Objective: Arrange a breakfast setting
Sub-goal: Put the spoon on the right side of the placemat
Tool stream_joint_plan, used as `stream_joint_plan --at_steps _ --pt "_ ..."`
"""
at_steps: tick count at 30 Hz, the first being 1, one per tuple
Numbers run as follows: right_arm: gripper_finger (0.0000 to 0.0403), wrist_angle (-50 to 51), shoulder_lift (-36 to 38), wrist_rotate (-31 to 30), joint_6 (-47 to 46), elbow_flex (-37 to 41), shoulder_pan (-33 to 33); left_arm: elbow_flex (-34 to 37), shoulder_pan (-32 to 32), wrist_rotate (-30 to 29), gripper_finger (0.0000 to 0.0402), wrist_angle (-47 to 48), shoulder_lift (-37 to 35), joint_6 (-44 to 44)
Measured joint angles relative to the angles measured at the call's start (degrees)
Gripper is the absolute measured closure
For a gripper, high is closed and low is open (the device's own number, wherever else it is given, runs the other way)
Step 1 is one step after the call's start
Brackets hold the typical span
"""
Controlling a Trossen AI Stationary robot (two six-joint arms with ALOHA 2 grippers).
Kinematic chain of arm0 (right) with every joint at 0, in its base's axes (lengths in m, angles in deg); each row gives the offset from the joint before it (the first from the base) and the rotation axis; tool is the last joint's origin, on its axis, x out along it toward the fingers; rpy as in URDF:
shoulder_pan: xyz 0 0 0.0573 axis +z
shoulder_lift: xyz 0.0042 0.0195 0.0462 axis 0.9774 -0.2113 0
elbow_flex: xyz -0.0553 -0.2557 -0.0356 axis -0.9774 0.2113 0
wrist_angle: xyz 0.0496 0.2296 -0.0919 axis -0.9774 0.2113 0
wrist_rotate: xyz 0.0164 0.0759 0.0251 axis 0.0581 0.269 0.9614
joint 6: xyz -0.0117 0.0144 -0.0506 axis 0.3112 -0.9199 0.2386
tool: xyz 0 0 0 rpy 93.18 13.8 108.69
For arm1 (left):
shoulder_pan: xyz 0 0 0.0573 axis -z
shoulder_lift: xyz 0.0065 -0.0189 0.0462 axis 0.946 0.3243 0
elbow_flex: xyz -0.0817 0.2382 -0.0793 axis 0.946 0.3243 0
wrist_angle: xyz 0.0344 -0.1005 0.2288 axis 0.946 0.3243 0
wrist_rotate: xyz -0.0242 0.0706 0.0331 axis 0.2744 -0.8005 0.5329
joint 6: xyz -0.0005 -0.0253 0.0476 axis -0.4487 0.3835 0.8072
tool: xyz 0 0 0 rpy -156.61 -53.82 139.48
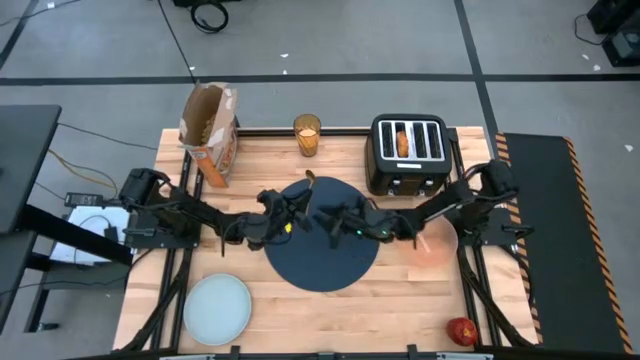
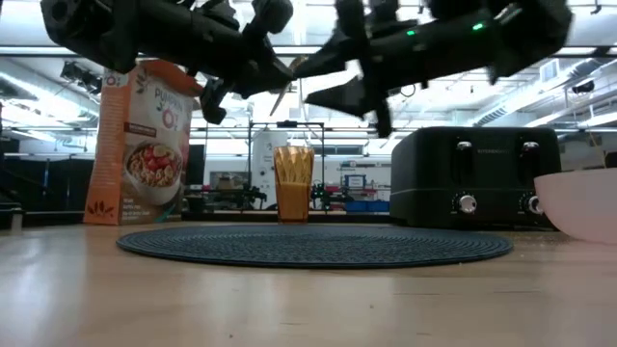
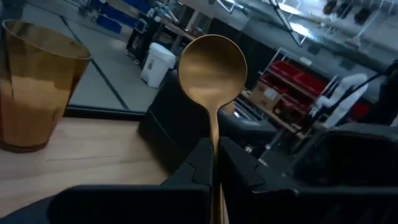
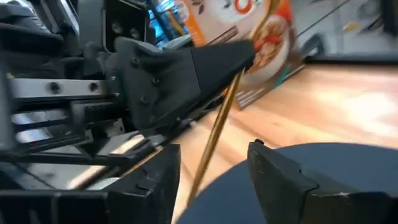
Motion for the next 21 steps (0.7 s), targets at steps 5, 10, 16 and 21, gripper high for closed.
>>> stream_joint_plan --at_steps 5,10,16,21 --pt "0.0204 3.5 -3.6 4.4 -3.0 -4.3 -2.3 0.0 -0.4 -0.7 0.0383 -0.4 -0.5 -0.5" --pt "0.023 3.4 -5.9 5.7 -3.0 -7.2 -2.9 0.0 -0.6 -1.9 0.0383 0.1 -0.5 -1.5" --pt "0.0279 3.5 -5.4 2.7 -3.0 -7.3 -2.9 0.0 -0.6 -3.1 0.0381 0.3 -0.5 -1.5" --pt "0.0324 3.5 -5.5 2.7 -4.3 -7.3 -3.3 0.0 -0.6 -3.8 0.0381 0.3 -0.5 -1.5"
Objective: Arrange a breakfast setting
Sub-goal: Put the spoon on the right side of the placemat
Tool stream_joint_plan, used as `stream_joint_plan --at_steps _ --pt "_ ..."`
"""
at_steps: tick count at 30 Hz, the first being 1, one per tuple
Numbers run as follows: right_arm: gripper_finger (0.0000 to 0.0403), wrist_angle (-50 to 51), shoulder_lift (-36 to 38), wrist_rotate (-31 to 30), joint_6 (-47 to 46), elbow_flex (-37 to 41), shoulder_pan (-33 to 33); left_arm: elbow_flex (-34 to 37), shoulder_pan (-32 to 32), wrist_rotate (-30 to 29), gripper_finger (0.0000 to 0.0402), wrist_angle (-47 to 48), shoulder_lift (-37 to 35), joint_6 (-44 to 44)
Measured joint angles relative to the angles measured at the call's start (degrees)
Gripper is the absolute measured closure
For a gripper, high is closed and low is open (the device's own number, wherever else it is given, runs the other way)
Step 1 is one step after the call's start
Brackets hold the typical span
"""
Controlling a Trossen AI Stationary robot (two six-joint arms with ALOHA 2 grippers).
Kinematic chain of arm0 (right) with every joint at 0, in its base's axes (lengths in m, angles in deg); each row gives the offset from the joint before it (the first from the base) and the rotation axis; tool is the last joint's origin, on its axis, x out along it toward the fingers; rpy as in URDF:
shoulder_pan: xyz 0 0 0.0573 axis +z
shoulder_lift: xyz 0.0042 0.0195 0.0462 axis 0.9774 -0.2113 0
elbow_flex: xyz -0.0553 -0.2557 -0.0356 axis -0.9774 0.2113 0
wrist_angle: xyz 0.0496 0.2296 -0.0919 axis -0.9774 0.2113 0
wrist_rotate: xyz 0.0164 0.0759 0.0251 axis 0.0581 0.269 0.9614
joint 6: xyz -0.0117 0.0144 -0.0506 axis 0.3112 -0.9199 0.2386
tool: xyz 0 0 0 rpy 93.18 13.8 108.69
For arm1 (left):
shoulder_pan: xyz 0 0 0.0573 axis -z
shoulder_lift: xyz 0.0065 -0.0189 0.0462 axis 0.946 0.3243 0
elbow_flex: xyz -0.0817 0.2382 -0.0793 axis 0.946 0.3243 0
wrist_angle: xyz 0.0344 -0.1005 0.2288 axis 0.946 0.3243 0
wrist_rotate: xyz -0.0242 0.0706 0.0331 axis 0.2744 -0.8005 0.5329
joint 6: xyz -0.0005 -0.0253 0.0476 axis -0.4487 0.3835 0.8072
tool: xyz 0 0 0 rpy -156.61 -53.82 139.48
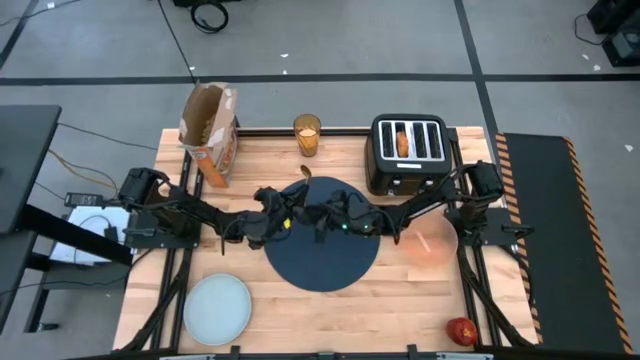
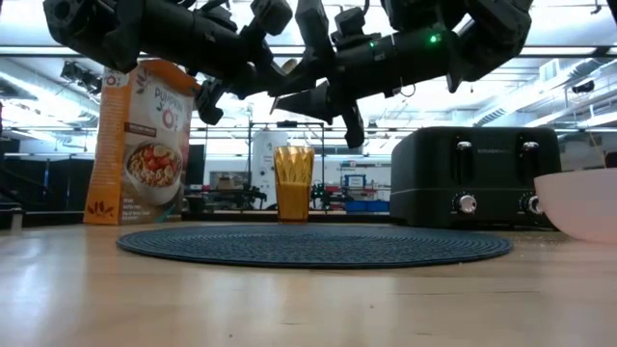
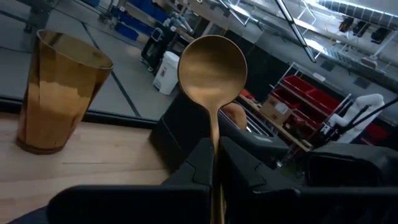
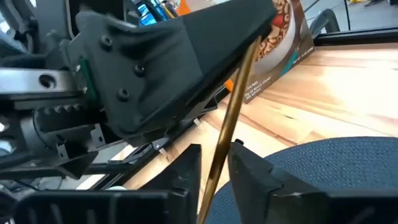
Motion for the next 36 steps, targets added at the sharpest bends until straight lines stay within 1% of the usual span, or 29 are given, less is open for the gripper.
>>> stream_joint_plan --at_steps 4,7,10,15,18,20,25,28,30,32,36 --pt "0.0351 -0.2 -0.2 0.0 -0.3 0.0 0.0 0.0 0.0 -0.3 0.038 -0.1 0.0 0.0" --pt "0.0358 -0.1 -0.2 0.1 -0.4 0.0 -0.3 0.0 0.0 -0.5 0.038 -0.1 0.0 -0.3" --pt "0.0354 -0.1 -0.2 0.3 -0.3 0.0 -0.3 0.0 0.0 -0.5 0.038 -0.1 0.0 -0.4" --pt "0.0331 -0.3 -0.2 0.7 0.3 0.0 -0.3 0.0 0.0 -0.2 0.0379 0.0 0.0 -1.7" --pt "0.0328 -0.4 -0.2 0.6 0.4 0.0 -0.5 0.0 0.0 -0.2 0.0379 0.0 0.0 -1.8" --pt "0.0337 -0.7 -0.2 0.9 0.4 0.0 -0.7 0.0 0.0 -0.3 0.0379 -0.1 0.0 -2.0" --pt "0.0381 -0.7 -0.2 0.9 -0.1 0.1 -1.1 0.0 0.0 -1.3 0.0379 -0.3 0.0 -2.6" --pt "0.0381 -0.7 -0.2 1.6 -0.1 0.1 -1.4 0.0 0.0 -1.4 0.0377 -0.3 0.0 -2.1" --pt "0.0381 -0.7 -0.2 1.7 0.1 0.1 -1.4 0.0 0.0 -1.2 0.0368 -0.3 -0.1 -1.4" --pt "0.0381 -0.8 -0.2 2.0 0.6 0.1 -1.3 -0.1 0.2 -0.9 0.0351 -0.3 -0.4 -0.2" --pt "0.0381 -1.2 -0.2 2.4 0.8 -0.1 -0.7 -0.1 1.3 -0.6 0.0296 0.3 -1.0 2.4"
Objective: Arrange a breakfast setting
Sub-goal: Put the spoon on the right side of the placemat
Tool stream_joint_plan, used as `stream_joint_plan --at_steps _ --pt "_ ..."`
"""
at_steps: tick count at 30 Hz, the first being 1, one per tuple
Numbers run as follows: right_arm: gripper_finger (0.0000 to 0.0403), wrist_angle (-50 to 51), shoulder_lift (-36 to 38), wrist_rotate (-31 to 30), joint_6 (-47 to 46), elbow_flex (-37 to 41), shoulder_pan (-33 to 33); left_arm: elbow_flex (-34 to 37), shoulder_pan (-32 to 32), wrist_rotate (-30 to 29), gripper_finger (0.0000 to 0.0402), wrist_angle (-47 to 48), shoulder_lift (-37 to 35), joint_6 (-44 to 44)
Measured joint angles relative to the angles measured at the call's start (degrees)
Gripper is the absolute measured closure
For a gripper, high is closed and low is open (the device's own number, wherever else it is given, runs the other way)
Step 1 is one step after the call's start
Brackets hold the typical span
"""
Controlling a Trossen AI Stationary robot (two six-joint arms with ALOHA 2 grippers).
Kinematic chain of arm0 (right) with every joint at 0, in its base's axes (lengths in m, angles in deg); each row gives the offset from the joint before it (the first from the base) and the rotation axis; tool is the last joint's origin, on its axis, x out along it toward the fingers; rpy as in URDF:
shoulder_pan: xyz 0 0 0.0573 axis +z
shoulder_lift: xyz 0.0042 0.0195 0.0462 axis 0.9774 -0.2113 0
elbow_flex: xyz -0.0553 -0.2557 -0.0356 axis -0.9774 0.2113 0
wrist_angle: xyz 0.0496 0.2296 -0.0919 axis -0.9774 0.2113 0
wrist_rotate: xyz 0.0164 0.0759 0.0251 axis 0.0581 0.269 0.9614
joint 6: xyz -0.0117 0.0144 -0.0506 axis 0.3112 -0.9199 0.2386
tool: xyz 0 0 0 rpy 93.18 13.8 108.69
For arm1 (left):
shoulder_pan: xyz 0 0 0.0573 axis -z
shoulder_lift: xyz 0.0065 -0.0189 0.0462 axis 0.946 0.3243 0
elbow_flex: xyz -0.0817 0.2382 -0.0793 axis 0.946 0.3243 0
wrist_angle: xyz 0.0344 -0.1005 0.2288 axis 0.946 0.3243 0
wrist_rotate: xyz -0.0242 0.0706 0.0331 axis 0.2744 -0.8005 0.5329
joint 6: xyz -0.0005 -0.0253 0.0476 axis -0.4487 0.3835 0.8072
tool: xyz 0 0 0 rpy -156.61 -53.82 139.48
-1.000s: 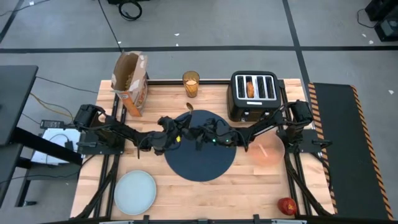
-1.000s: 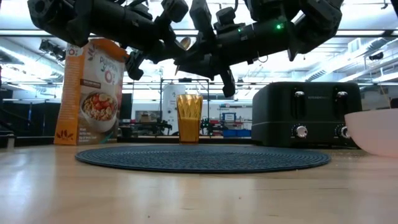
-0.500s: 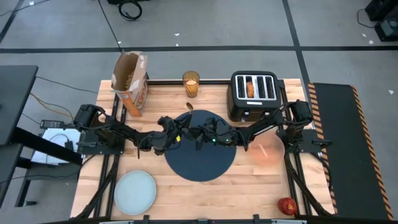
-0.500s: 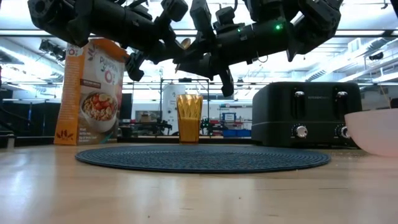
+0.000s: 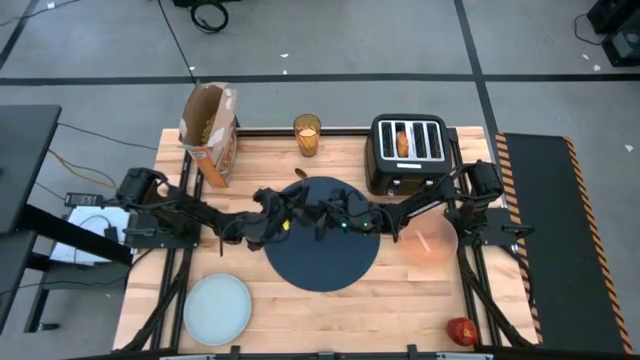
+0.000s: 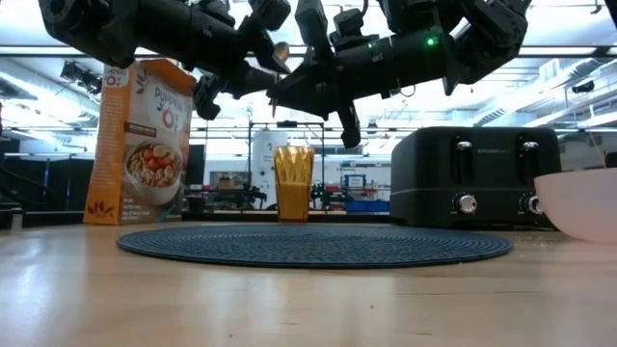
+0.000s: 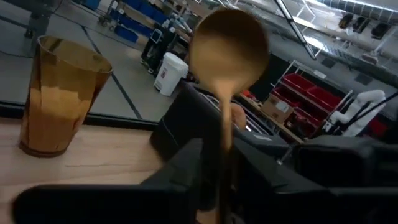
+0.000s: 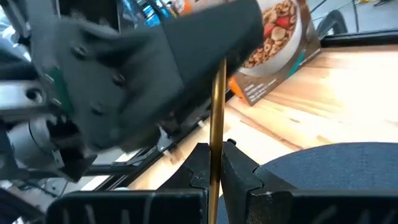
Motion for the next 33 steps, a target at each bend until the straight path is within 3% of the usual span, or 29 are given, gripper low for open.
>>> stream_joint_plan --at_steps 5,8,14,19,27,30,33 --pt "0.0381 0.0 0.7 -0.6 -0.7 0.1 0.8 0.1 4.3 0.3 0.0215 1.8 -2.0 4.5" --pt "0.0381 2.5 2.8 -0.7 -2.1 0.8 1.7 0.1 9.6 0.6 0.0181 8.0 -5.7 7.6" --pt "0.0381 16.0 10.3 -0.7 -6.8 1.6 6.8 0.0 22.7 0.6 0.0166 26.1 -12.8 10.1" --pt "0.0381 34.1 18.0 -0.5 -22.2 1.6 13.3 0.1 32.0 0.6 0.0176 34.2 -12.9 11.0" --pt "0.0381 68.4 24.7 -5.5 -60.1 1.6 19.6 0.1 36.8 0.5 0.0179 35.9 -9.7 10.0" --pt "0.0381 74.0 23.3 -3.9 -67.4 1.6 17.9 0.0 37.2 0.3 0.0179 35.8 -8.5 10.1" --pt "0.0381 73.5 20.8 0.1 -68.8 1.6 15.1 0.1 37.2 0.3 0.0179 36.6 -7.4 8.9"
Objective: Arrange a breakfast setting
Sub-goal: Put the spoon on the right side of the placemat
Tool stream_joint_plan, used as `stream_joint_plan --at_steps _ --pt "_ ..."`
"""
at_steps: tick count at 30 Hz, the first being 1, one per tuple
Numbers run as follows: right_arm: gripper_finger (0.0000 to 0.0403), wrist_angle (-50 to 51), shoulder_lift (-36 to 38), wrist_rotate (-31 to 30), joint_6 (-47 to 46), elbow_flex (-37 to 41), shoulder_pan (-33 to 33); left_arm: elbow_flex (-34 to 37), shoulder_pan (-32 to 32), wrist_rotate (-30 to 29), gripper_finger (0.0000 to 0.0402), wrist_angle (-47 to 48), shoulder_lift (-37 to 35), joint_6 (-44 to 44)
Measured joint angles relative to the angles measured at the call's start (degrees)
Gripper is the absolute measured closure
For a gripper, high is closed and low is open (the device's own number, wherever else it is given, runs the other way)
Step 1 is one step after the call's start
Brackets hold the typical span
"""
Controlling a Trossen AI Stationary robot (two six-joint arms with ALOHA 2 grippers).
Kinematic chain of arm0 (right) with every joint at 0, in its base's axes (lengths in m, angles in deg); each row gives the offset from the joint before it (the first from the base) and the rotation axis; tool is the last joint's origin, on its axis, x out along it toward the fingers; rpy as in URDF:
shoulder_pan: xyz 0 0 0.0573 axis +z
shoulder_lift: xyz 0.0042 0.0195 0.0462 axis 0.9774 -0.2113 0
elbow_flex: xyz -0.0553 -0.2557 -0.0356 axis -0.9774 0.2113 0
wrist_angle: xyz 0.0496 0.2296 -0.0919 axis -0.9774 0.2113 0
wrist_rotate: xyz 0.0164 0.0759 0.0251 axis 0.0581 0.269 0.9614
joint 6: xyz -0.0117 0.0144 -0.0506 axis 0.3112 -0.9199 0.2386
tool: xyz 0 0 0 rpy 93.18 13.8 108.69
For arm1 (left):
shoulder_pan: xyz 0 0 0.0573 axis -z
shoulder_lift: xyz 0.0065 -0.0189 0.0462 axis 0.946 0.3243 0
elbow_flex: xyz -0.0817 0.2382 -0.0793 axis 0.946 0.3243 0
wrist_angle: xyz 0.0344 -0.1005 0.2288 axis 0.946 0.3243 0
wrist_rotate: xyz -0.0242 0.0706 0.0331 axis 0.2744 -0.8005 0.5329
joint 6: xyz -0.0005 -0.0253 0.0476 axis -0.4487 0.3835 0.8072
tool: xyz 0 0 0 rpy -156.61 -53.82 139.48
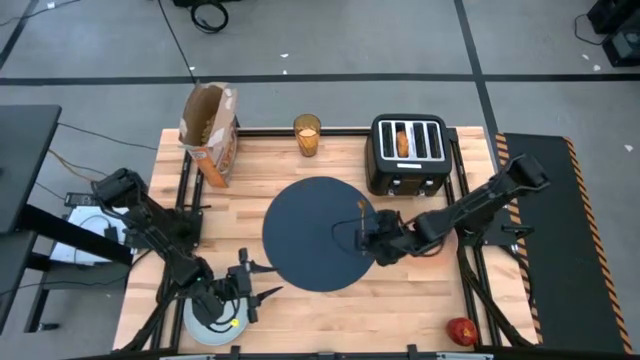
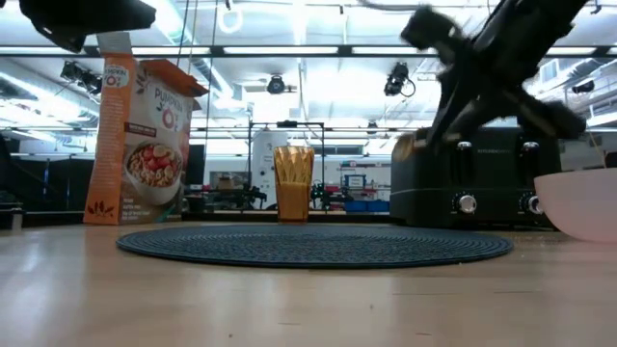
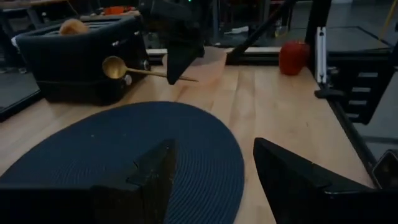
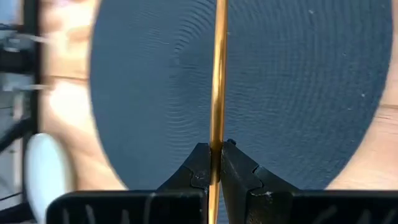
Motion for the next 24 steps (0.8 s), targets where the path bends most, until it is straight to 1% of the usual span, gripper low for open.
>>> stream_joint_plan --at_steps 3,5,9,16,18,22,24 --pt "0.0381 0.0 -3.2 5.6 -0.2 0.0 -3.0 0.0 0.2 0.3 0.0179 0.0 0.9 -3.0" --pt "0.0381 0.4 -5.0 7.7 -0.2 -0.6 -4.7 0.0 0.9 1.4 0.0179 0.0 1.6 -5.0" --pt "0.0381 1.7 -7.3 9.3 0.6 -2.1 -7.3 0.0 4.1 1.5 0.018 -0.3 2.6 -7.0" --pt "0.0381 1.2 -11.2 13.4 0.3 -2.3 -9.5 0.0 8.8 -3.6 0.018 -0.2 2.8 -6.6" --pt "0.0381 1.3 -12.0 13.9 0.3 -2.3 -9.7 0.0 9.4 -4.8 0.018 -0.1 2.8 -6.4" --pt "0.0379 1.3 -12.5 14.6 0.2 -2.3 -9.7 0.0 9.5 -5.0 0.018 0.0 2.8 -6.3" --pt "0.0362 1.7 -12.0 14.5 0.3 -2.3 -9.7 0.0 9.4 -5.0 0.018 -0.1 2.8 -5.5"
